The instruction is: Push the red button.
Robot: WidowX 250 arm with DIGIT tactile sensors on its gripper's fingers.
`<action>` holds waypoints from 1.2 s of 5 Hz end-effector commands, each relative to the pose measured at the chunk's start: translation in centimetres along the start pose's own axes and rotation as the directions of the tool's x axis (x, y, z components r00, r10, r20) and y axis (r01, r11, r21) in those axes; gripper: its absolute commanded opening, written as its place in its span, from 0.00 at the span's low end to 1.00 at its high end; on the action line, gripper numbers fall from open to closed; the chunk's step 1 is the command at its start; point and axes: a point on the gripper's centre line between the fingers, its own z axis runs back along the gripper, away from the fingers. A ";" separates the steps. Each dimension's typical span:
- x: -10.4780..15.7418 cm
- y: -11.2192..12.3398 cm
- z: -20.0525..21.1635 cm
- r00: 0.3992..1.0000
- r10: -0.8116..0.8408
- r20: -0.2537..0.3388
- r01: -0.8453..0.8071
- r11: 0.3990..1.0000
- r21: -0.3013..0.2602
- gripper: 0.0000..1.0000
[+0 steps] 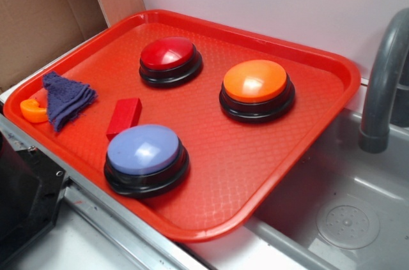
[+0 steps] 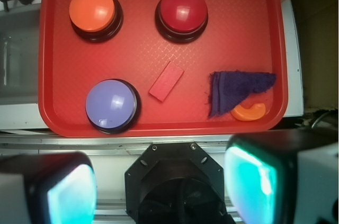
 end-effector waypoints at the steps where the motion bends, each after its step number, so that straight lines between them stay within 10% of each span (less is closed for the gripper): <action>1: 0.0 0.0 0.0 1.000 0.000 0.000 0.000 1.000 0.000 1.00; 2: 4.3 3.3 -4.5 0.997 0.056 -0.060 -0.050 0.994 0.094 1.00; 4: 12.8 3.6 -10.3 0.999 -0.024 0.039 0.015 0.977 0.215 1.00; 6: 15.5 5.5 -15.5 0.998 -0.027 0.058 0.015 0.981 0.191 1.00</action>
